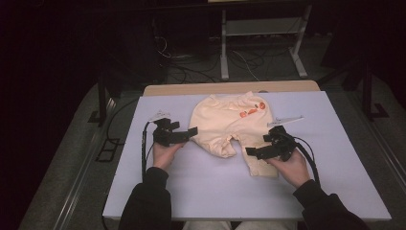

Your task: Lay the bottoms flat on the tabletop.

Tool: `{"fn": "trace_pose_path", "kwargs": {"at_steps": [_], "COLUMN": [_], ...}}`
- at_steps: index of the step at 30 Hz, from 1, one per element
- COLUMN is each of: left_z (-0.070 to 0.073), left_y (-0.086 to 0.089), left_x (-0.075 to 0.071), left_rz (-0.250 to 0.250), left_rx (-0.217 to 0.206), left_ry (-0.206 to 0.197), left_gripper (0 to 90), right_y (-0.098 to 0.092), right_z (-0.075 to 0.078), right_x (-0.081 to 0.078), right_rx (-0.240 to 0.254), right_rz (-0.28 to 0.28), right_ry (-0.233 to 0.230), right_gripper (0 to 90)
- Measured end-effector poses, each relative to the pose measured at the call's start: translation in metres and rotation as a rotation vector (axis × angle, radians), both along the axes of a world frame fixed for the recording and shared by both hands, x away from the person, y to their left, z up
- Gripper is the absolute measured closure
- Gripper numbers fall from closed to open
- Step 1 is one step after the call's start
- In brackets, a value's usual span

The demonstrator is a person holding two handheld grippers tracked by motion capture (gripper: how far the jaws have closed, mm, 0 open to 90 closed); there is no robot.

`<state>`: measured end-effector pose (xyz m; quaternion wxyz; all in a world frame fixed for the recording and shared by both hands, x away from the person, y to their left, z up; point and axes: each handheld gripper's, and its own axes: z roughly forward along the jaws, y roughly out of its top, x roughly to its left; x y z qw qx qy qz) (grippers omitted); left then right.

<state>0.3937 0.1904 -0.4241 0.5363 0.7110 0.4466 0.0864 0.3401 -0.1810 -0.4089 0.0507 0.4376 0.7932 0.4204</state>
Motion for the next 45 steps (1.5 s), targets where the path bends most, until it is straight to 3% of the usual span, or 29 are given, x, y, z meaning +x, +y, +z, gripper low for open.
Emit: {"fn": "trace_pose_path", "kwargs": {"at_steps": [6, 11, 16, 21, 24, 27, 30, 32, 36, 39, 45], "left_z": [0.001, 0.001, 0.000, 0.000, -0.001, -0.003, -0.007, -0.010, -0.016, -0.021, -0.025], "left_y": [-0.003, -0.003, -0.005, -0.007, -0.007, -0.006, -0.004, -0.004, -0.005, -0.006, -0.025], "left_x": [-0.002, -0.004, -0.007, -0.012, -0.016, -0.019, -0.023, -0.023, -0.021, -0.019, -0.025], "left_rz": [-0.011, -0.017, -0.020, -0.028, -0.027, -0.024, -0.012, -0.013, 0.003, 0.004, -0.023], "left_rx": [0.004, -0.002, 0.012, 0.025, 0.032, 0.031, 0.037, 0.040, 0.061, 0.037, 0.021], "left_ry": [-0.006, -0.011, -0.012, -0.008, 0.002, 0.019, 0.044, 0.066, 0.105, 0.160, 0.206], "left_gripper": [0.0, 0.0, 0.0, 0.0, 0.0, 0.0, 0.0, 0.0, 0.0, 0.6, 5.2], "right_y": [0.006, 0.012, 0.018, 0.027, 0.030, 0.024, 0.011, 0.005, -0.004, -0.009, -0.014], "right_z": [-0.007, -0.013, -0.022, -0.030, -0.030, -0.026, -0.026, -0.026, -0.025, -0.025, -0.027], "right_x": [-0.005, -0.009, -0.011, -0.013, -0.015, -0.013, -0.006, -0.004, -0.005, -0.006, -0.005], "right_rx": [-0.014, -0.045, -0.113, -0.236, -0.260, -0.234, -0.157, -0.123, -0.099, -0.090, -0.065], "right_rz": [0.023, 0.026, 0.018, 0.015, 0.048, 0.038, 0.024, 0.030, 0.060, 0.082, 0.096], "right_ry": [0.020, 0.033, 0.063, 0.073, 0.053, 0.061, 0.125, 0.144, 0.135, 0.125, 0.133], "right_gripper": [15.6, 31.0, 39.6, 46.9, 63.6, 76.2, 78.6, 79.0, 79.1, 79.0, 78.8]}}
